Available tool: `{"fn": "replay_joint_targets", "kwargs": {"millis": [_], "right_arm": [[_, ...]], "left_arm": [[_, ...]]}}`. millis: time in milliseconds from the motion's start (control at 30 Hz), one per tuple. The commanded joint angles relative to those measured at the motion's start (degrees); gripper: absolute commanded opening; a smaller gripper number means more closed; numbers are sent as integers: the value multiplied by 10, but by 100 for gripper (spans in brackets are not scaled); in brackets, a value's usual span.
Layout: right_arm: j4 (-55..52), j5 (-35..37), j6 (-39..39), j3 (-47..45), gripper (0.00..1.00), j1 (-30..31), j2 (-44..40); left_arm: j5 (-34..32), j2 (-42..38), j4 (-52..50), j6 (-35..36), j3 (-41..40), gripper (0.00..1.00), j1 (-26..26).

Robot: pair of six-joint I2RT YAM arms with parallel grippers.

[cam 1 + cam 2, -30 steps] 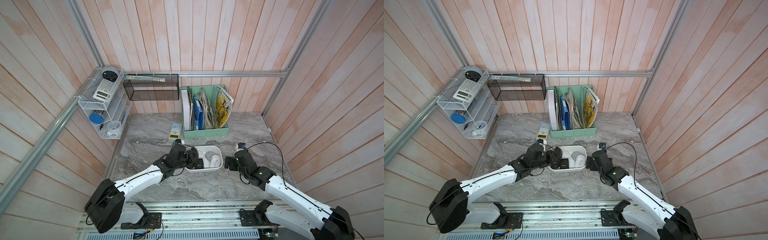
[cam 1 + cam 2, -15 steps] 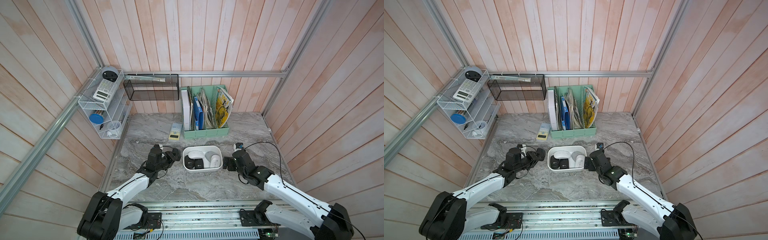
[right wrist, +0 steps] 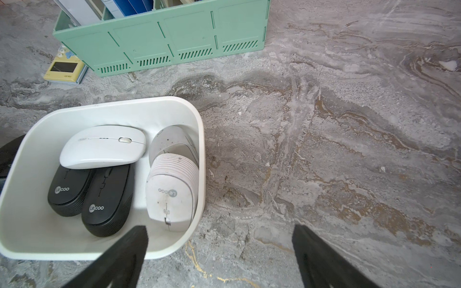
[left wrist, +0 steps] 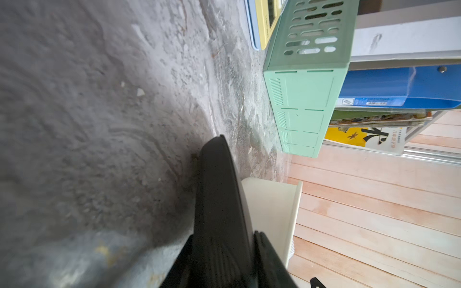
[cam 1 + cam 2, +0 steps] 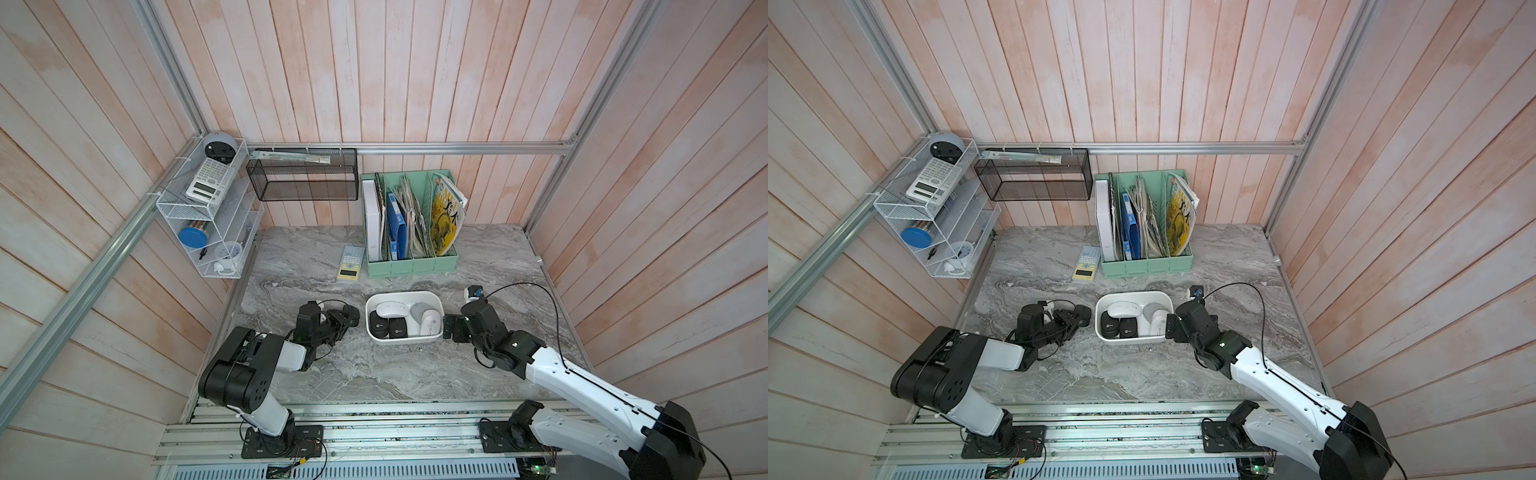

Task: Take out the mouse from the storage box
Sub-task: Place the mouse at the center of the board.

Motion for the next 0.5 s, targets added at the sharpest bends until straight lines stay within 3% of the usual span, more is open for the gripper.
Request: {"fn": "replay_joint_targets", "kwargs": {"millis": [0,233,400,467], "right_arm": [[-10,15,7,18,97,6,7],[-10,18,7,22,98,10,13],[-9,18,8,25,98,12,17],[-10,19,9,28,97,14,19]], "left_arm": [[17,50,137,-41,-11,25,3],[19,115,217,-60,-26,26,3],[13,114,213,-52,-35,58,3],[10,107,202,-49,-37,65,2]]}}
